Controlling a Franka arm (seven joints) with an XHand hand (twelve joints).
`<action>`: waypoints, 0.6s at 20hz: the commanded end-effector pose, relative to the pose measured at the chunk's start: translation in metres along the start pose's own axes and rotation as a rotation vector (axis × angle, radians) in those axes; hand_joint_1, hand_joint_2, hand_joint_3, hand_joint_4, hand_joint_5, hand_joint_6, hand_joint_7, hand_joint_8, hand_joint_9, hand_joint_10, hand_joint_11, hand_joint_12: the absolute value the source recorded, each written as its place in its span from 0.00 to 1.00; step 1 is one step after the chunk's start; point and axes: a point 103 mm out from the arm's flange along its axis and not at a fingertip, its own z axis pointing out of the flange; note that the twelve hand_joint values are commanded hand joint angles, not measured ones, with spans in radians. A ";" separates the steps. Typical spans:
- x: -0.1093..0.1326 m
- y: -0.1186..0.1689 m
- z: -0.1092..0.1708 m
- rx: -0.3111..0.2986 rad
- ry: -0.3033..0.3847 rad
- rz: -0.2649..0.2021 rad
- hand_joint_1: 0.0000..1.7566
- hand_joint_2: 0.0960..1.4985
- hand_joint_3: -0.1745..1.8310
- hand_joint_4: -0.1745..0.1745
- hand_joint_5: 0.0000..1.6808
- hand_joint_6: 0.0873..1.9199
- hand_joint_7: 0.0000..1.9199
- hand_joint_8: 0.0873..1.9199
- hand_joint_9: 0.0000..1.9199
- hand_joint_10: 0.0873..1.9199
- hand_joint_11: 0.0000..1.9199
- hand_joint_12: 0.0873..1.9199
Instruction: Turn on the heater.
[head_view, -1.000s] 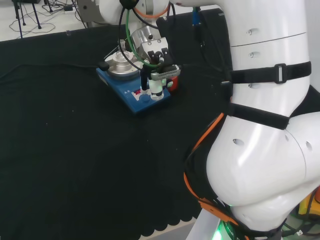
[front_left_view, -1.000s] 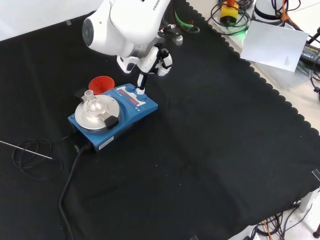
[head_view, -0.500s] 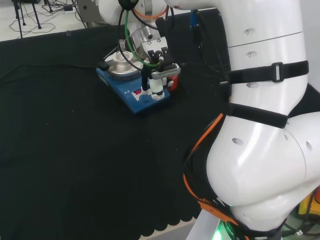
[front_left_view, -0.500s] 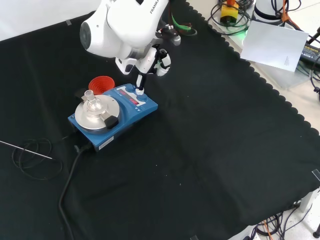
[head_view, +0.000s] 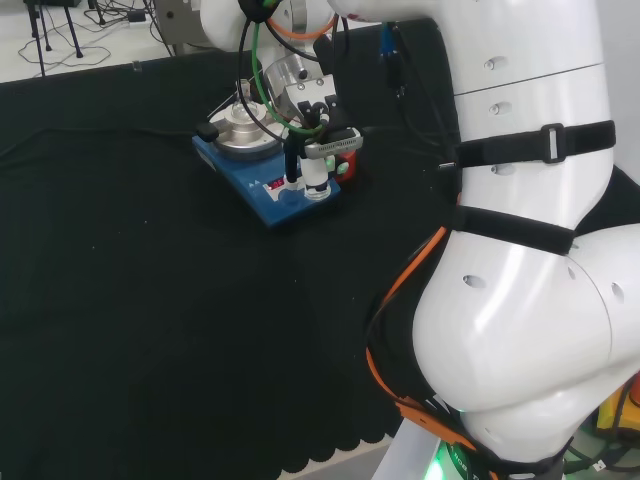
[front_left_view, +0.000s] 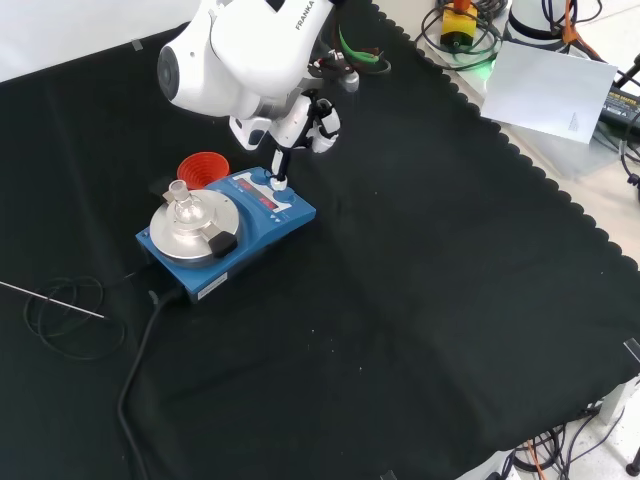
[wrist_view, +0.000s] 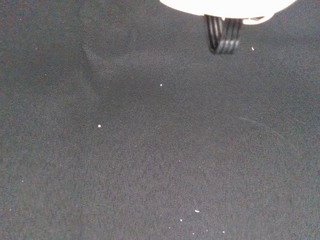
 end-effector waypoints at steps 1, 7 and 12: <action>-0.006 0.001 0.001 -0.002 0.007 -0.001 0.85 0.39 0.61 0.45 0.17 0.00 0.87 1.00 0.94 0.95 0.89 0.70; -0.001 0.004 0.002 0.000 -0.002 0.008 0.85 0.39 0.61 0.45 0.17 0.00 0.87 1.00 0.94 0.95 0.89 0.70; 0.004 0.004 0.001 -0.008 -0.004 0.000 0.85 0.39 0.62 0.44 0.17 0.00 0.87 1.00 0.94 0.95 0.89 0.70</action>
